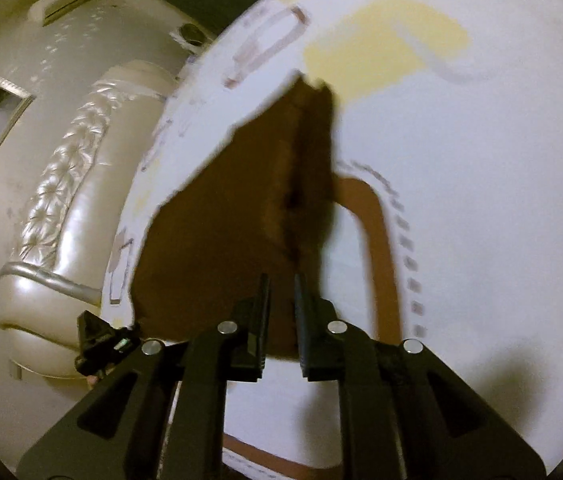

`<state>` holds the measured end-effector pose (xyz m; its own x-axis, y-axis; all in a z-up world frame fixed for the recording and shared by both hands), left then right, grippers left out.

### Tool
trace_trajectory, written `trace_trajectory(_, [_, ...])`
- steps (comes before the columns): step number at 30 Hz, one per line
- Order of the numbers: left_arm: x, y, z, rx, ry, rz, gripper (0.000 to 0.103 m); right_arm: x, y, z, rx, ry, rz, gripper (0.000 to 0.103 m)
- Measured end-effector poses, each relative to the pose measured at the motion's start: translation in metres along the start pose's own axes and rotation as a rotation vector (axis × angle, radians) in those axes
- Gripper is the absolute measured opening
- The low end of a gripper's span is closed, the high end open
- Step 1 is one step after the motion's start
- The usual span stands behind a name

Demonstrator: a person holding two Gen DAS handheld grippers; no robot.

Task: Fold small clothes

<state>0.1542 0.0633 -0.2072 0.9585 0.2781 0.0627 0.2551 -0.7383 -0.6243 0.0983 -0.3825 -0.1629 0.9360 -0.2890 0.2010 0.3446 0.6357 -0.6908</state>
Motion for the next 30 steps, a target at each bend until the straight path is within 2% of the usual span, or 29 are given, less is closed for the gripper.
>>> trace_trajectory(2, [0.000, 0.001, 0.001, -0.001, 0.000, -0.002, 0.008, 0.003, 0.005, 0.037, 0.051, -0.046, 0.013, 0.014])
trace_trajectory(6, [-0.001, 0.001, 0.000, -0.003, -0.005, 0.000, 0.009, -0.008, 0.046, 0.105, 0.166, -0.126, 0.120, 0.017])
trace_trajectory(10, [0.000, -0.001, -0.002, -0.023, -0.019, -0.003, 0.009, -0.028, 0.104, 0.146, 0.201, -0.170, 0.229, 0.017])
trace_trajectory(12, [0.000, -0.005, -0.001, -0.039, -0.026, -0.006, 0.010, -0.035, 0.127, 0.146, 0.194, -0.159, 0.266, 0.017])
trace_trajectory(14, [-0.002, -0.009, -0.001, -0.048, -0.028, -0.005, 0.013, -0.048, 0.153, 0.135, 0.147, -0.138, 0.312, 0.017])
trace_trajectory(15, [-0.003, -0.011, 0.000, -0.050, -0.029, -0.006, 0.015, -0.055, 0.166, 0.123, 0.103, -0.125, 0.338, 0.015])
trace_trajectory(16, [-0.004, -0.014, 0.001, -0.053, -0.031, -0.008, 0.017, -0.058, 0.172, 0.114, 0.102, -0.108, 0.346, 0.009])
trace_trajectory(17, [-0.005, -0.020, 0.001, -0.060, -0.032, -0.015, 0.020, -0.060, 0.174, 0.109, 0.119, -0.088, 0.342, 0.007])
trace_trajectory(20, [-0.002, -0.036, -0.001, -0.070, -0.010, -0.043, 0.038, -0.059, 0.173, 0.104, 0.164, -0.052, 0.345, 0.005])
trace_trajectory(22, [0.009, -0.046, -0.002, -0.074, 0.004, -0.066, 0.052, -0.060, 0.173, 0.105, 0.154, -0.069, 0.350, 0.005])
trace_trajectory(24, [0.021, -0.049, -0.002, -0.083, 0.013, -0.073, 0.062, -0.061, 0.174, 0.105, 0.142, -0.079, 0.349, 0.005])
trace_trajectory(30, [0.064, -0.037, -0.010, -0.036, 0.049, -0.049, 0.068, -0.062, 0.176, 0.108, 0.143, -0.079, 0.338, 0.005])
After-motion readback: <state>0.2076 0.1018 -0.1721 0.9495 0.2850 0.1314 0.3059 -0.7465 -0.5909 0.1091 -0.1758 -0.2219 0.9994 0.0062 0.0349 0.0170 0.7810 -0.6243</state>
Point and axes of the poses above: each gripper's, at about its wrist camera, not at the fingertips, and y roughly the way its jaws point, z to its left, x to its top, the point moved 10 cm from there along y, roughly the way its jaws point, and after that the axes turned 11 degrees about z, right-handed, at the moved point
